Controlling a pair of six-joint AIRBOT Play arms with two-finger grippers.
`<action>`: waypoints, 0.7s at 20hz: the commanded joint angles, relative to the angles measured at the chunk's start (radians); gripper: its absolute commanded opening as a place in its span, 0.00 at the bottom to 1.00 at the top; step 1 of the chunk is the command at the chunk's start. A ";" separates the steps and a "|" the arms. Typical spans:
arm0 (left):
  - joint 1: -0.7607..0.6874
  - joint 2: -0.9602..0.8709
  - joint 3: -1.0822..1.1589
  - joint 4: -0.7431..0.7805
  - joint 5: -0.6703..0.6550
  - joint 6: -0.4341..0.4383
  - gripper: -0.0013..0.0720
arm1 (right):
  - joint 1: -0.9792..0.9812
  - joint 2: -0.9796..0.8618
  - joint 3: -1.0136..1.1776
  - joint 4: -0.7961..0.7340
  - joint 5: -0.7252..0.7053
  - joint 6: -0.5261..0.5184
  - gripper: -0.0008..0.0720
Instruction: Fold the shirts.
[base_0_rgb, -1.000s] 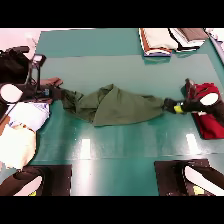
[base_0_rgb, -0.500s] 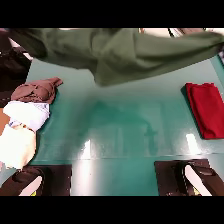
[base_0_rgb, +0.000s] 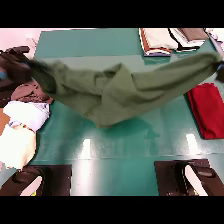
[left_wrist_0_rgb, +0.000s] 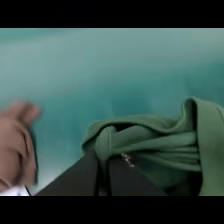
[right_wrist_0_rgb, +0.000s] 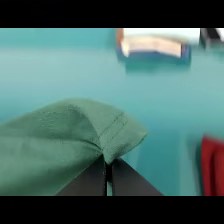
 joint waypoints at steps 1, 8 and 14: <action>0.001 0.003 -0.277 -0.013 0.034 -0.048 0.06 | 0.042 -0.011 -0.156 -0.035 -0.006 0.014 0.03; 0.001 0.003 -0.279 -0.135 -0.180 -0.015 0.78 | 0.104 -0.066 -0.165 -0.036 0.003 0.013 0.03; 0.001 -0.235 -0.135 -0.200 -0.005 -0.014 0.78 | 0.190 -0.134 -0.165 -0.036 0.004 0.013 0.03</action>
